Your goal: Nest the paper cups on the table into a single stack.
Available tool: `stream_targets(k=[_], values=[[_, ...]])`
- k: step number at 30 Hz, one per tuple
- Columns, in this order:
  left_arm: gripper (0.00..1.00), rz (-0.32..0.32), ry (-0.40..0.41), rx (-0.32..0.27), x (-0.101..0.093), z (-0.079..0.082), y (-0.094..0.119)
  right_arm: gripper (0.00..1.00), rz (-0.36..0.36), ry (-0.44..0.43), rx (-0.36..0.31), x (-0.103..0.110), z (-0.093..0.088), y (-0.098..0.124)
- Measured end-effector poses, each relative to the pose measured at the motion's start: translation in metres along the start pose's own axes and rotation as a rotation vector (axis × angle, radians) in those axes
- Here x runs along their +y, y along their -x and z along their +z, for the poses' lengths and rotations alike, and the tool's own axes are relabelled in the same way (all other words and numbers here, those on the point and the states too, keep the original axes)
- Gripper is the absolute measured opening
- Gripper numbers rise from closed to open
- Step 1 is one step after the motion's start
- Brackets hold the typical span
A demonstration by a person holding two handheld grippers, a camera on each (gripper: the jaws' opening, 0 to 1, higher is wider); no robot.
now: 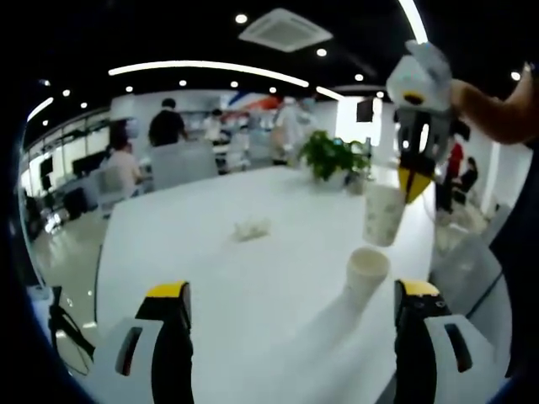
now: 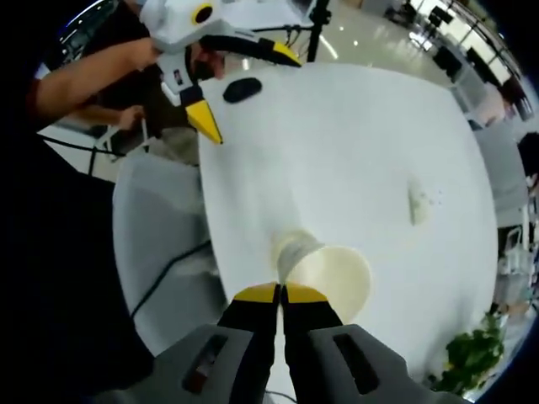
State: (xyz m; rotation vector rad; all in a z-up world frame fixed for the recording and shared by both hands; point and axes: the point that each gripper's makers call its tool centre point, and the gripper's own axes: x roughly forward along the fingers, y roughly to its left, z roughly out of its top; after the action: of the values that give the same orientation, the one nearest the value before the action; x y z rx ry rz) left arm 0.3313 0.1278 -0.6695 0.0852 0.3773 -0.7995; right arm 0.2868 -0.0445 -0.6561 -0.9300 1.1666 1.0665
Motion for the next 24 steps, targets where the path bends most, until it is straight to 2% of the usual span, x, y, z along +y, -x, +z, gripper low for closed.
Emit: stream_targets(k=[24], values=[[0.99, 0.0, 0.024, 0.002, -0.001, -0.008, 0.002, 0.0, 0.011, -0.033, 0.012, 0.004, -0.001, -0.033]])
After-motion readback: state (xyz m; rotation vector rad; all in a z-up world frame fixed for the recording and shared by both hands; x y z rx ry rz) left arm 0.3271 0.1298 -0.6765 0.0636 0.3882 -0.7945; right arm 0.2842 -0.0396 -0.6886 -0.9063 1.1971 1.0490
